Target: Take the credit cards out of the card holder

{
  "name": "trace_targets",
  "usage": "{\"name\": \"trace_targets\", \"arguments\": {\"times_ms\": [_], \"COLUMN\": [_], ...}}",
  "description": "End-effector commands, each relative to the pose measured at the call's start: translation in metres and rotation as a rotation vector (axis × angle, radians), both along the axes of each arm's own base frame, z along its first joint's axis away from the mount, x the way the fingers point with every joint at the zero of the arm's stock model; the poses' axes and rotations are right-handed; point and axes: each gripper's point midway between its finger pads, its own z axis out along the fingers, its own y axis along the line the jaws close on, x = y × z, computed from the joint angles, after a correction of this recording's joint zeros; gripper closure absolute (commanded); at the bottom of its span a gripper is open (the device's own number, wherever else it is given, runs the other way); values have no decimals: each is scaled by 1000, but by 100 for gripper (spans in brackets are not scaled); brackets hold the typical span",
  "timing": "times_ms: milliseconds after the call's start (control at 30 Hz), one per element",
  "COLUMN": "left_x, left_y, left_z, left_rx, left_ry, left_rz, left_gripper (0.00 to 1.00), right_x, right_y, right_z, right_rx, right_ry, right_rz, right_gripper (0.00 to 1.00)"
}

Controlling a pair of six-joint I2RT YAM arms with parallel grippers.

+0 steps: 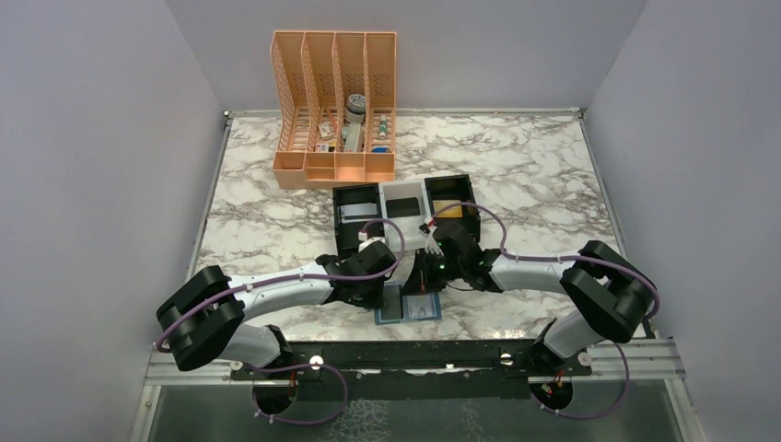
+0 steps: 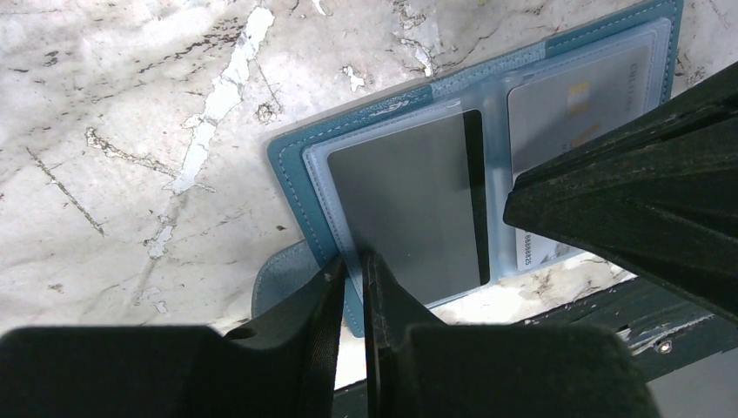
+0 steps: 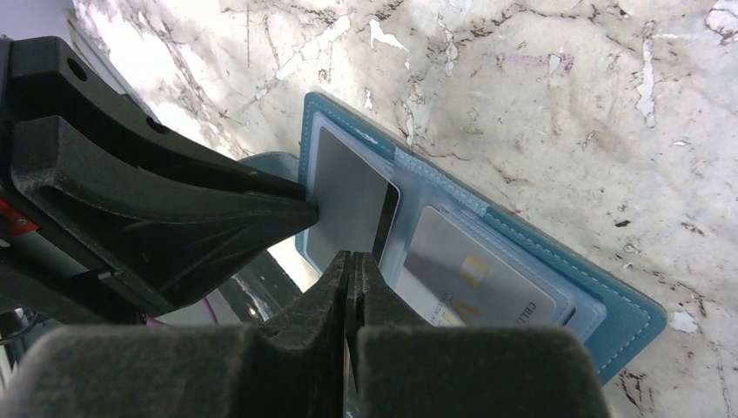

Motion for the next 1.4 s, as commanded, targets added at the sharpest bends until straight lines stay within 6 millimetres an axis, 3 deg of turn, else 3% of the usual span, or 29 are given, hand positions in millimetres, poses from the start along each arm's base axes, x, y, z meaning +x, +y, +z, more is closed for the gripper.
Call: {"name": "trace_targets", "arguments": {"times_ms": [0, 233, 600, 700, 900, 1333, 1367], "left_x": [2, 2, 2, 2, 1, 0, 2], "left_y": [7, 5, 5, 5, 7, 8, 12], "left_z": [-10, -9, -10, -10, -10, -13, -13], "left_rx": [54, 50, 53, 52, 52, 64, 92], "left_ry": [-11, -11, -8, -7, -12, -6, -39], "left_rz": [-5, -8, -11, -11, -9, -9, -104], "left_gripper": [83, 83, 83, 83, 83, 83, 63], "right_x": [-1, -5, -18, -19, -11, -6, -5], "right_y": [-4, -7, 6, 12, 12, -8, -11], "right_z": [3, -13, -31, -27, -16, 4, 3], "right_rx": [-4, -42, -35, 6, 12, 49, 44], "right_ry": [2, 21, 74, 85, 58, 32, 34], "right_rz": [15, 47, 93, 86, 47, 86, 84], "right_gripper": [98, 82, 79, 81, 98, 99, 99]}}
